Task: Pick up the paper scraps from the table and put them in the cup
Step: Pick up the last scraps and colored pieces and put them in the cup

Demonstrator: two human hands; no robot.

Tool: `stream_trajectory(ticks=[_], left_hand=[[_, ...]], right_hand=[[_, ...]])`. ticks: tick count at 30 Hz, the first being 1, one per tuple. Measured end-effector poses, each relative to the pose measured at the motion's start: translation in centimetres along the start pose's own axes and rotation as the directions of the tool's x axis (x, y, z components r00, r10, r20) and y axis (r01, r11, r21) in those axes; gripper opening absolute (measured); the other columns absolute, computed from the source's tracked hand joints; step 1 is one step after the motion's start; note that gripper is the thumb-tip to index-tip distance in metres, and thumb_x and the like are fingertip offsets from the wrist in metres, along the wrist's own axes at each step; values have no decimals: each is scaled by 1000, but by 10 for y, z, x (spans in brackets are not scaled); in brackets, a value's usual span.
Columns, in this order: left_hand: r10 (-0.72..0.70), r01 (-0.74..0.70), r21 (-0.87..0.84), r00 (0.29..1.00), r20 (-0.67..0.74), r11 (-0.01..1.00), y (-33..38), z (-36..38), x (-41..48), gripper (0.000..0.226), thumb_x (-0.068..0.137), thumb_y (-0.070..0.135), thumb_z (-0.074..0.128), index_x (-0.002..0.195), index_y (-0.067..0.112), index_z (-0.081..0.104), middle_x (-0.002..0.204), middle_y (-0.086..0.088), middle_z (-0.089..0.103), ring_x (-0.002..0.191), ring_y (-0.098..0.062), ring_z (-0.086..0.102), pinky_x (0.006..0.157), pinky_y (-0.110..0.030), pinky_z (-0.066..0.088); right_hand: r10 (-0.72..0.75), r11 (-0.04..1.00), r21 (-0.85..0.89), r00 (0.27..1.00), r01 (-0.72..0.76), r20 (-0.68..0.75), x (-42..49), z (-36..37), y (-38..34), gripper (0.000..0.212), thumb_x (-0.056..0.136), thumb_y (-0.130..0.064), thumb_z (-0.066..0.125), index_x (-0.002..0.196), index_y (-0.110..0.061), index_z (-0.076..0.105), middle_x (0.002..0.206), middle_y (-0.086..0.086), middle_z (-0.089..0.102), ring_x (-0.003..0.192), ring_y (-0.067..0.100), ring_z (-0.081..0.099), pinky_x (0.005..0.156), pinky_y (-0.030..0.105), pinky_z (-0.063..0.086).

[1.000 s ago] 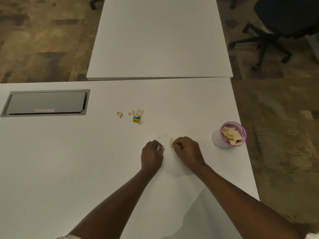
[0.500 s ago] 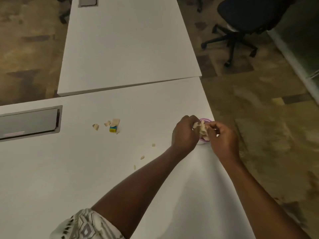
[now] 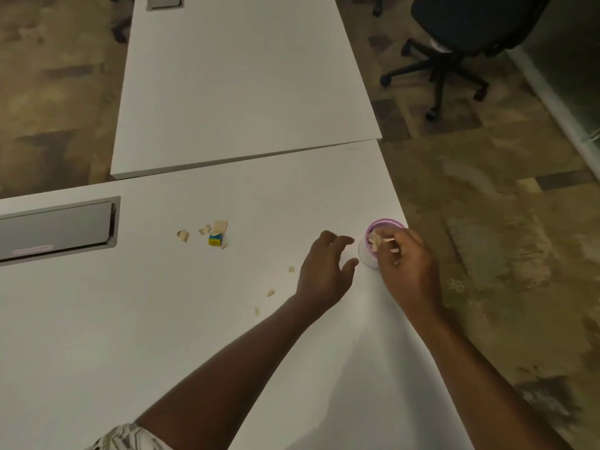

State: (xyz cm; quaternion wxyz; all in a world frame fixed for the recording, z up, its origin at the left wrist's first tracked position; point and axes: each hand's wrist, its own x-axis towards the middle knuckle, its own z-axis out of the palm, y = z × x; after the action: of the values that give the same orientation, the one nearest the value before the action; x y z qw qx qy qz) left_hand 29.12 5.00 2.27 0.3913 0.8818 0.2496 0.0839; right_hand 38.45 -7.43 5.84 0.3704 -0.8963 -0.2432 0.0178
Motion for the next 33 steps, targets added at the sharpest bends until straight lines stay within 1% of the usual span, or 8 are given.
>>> stream_trajectory(ticks=[5, 9, 14, 17, 21, 25, 29, 33], left_hand=[[-198, 200, 109, 980, -35, 974, -71, -16, -64, 32, 93, 22, 63, 124, 17, 63, 118, -2, 58, 108, -21, 57, 86, -34, 52], [-341, 359, 165, 932, -126, 919, -119, -37, -108, 32, 89, 14, 62, 121, 15, 65, 112, -4, 58, 101, -26, 56, 84, -34, 49], [-453, 486, 159, 868, -202, 859, -153, -58, -133, 29, 87, 15, 62, 116, 14, 65, 109, -7, 59, 98, -29, 57, 81, -39, 51], [-474, 515, 168, 849, -232, 840, -168, -70, -133, 29, 89, 17, 61, 118, 14, 64, 111, -9, 59, 100, -31, 56, 82, -39, 50], [-486, 550, 159, 816, -313, 820, -186, -86, -115, 37, 90, 24, 62, 125, 10, 60, 119, -14, 58, 105, -35, 56, 87, -42, 50], [-496, 586, 183, 784, -373, 789, -210, -106, -80, 65, 92, 41, 61, 143, 6, 42, 143, -21, 45, 126, -40, 47, 103, -49, 44], [-508, 581, 213, 802, -314, 785, -234, -124, -33, 84, 91, 54, 59, 155, 11, 24, 159, -24, 24, 145, -41, 26, 114, -55, 32], [-512, 547, 312, 837, -193, 777, -245, -133, 5, 91, 89, 60, 58, 157, 17, 15, 163, -19, 11, 148, -40, 16, 113, -61, 28]], right_hand=[[-27, 997, 71, 955, 6, 297, -36, 58, -25, 23, 93, -20, 66, 115, -15, 71, 115, 0, 71, 97, 11, 67, 84, 23, 57], [-71, 995, -31, 881, 97, 468, -52, 105, -26, 31, 91, -15, 64, 122, -9, 67, 121, 7, 65, 107, 26, 63, 91, 34, 52], [-48, 965, -175, 784, 197, 619, -62, 149, -30, 60, 95, -30, 56, 148, -8, 39, 153, 13, 36, 144, 28, 28, 113, 36, 34], [-84, 937, -201, 744, 285, 663, -74, 164, -38, 68, 96, -41, 54, 151, -6, 32, 156, 17, 29, 147, 32, 20, 115, 39, 33], [-161, 881, -202, 674, 428, 721, -94, 174, -56, 72, 92, -44, 59, 149, -8, 35, 154, 20, 32, 144, 35, 27, 109, 42, 43], [-333, 764, -139, 569, 630, 752, -110, 173, -67, 63, 70, -36, 83, 127, -13, 66, 130, 21, 62, 121, 33, 60, 95, 37, 54], [-479, 704, -40, 516, 709, 710, -117, 175, -51, 55, 62, -7, 86, 115, -14, 74, 124, 17, 68, 112, 33, 67, 83, 33, 58], [-552, 629, -31, 474, 777, 686, -107, 172, -44, 50, 65, -12, 85, 113, -18, 75, 123, 11, 70, 112, 27, 68, 88, 32, 58]])
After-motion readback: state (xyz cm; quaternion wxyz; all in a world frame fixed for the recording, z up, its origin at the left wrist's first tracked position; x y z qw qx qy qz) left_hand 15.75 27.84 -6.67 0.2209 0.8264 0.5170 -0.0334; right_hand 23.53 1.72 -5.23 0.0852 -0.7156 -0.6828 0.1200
